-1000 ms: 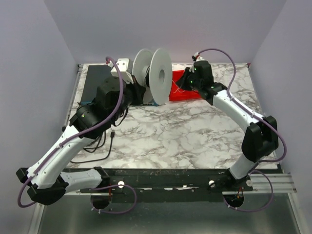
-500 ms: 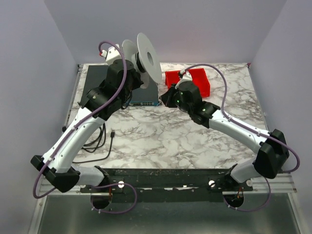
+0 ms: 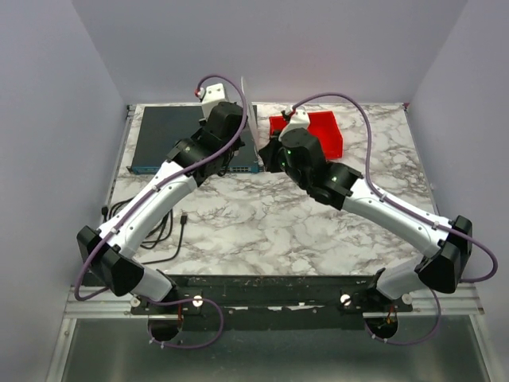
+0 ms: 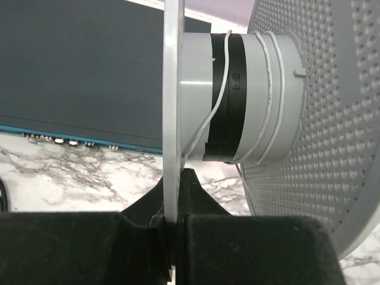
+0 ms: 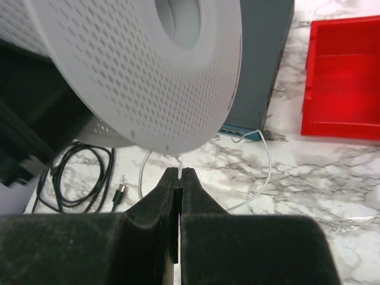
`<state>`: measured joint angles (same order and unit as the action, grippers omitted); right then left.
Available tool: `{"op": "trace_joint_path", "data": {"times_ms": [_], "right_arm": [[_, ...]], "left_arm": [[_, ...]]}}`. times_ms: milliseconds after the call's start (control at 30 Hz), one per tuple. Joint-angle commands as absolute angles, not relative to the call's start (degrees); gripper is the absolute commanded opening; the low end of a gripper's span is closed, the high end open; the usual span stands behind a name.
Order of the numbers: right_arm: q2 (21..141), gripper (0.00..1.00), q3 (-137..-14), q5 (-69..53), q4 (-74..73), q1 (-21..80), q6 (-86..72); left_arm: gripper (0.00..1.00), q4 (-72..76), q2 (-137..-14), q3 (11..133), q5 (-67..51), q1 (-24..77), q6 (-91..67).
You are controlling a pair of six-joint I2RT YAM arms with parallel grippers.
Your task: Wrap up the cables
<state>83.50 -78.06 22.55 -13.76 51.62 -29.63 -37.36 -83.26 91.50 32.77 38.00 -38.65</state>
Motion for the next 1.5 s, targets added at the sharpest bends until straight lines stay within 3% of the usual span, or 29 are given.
{"op": "trace_joint_path", "data": {"times_ms": [0, 267, 1033, 1267, 1467], "right_arm": [[83.8, 0.01, -82.5, 28.3, -19.0, 52.0, -23.8], [84.8, 0.01, -86.3, 33.8, -21.2, 52.1, -17.1], [83.7, 0.01, -86.4, 38.0, -14.3, 52.1, -1.6], [85.6, 0.01, -87.8, 35.6, -17.4, 52.0, -0.6], [84.9, 0.01, -85.8, 25.8, -19.5, 48.4, -2.6]], "left_arm": [[0.00, -30.5, -82.0, 87.0, 32.9, 39.7, -33.5], [0.00, -29.1, -79.6, 80.7, 27.6, 42.4, -29.5], [0.00, -40.6, -76.9, 83.0, 13.7, 46.3, -16.8], [0.00, -41.4, -73.7, 81.1, 10.7, 46.6, -13.8], [0.00, -41.3, -70.2, 79.4, 8.7, 46.6, -12.1]]}}
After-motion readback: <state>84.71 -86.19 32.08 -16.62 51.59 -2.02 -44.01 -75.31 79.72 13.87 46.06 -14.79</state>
